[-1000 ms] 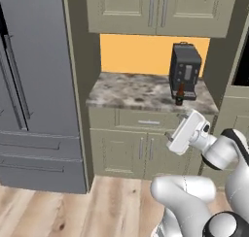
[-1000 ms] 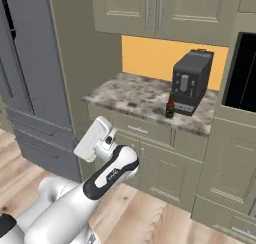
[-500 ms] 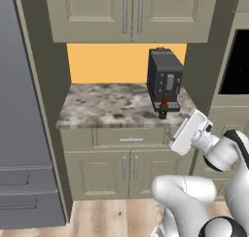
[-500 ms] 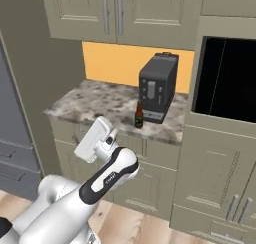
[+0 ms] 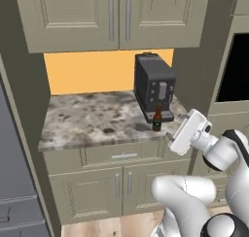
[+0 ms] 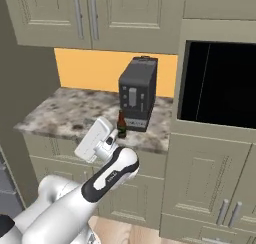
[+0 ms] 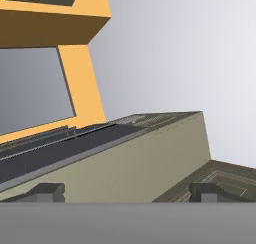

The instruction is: Move the drinks to the dining counter.

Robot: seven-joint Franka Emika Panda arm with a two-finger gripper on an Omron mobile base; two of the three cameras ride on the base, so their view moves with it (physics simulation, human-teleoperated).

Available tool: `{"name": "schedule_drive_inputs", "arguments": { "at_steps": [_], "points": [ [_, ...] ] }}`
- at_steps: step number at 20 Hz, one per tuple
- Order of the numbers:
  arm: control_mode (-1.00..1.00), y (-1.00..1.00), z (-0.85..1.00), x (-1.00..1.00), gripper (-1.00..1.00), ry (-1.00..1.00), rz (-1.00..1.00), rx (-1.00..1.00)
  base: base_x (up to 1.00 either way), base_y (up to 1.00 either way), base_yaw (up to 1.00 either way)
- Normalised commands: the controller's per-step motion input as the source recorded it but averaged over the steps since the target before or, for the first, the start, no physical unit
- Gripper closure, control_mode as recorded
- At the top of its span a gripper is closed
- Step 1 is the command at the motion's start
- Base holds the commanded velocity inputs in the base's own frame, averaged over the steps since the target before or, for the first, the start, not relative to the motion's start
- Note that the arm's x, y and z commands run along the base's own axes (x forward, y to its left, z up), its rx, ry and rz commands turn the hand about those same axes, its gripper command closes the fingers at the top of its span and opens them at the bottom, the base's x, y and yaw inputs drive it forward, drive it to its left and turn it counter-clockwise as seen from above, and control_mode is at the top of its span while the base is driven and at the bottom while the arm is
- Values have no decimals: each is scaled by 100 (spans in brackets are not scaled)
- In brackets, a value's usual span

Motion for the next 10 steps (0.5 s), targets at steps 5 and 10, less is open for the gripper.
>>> {"name": "schedule_drive_inputs", "arguments": {
  "at_steps": [5,10],
  "points": [
    [100,0,0,0,-100,0,0,0,38,29,-29],
    [100,0,0,0,-100,0,0,0,36,57,-31]
  ]
}}
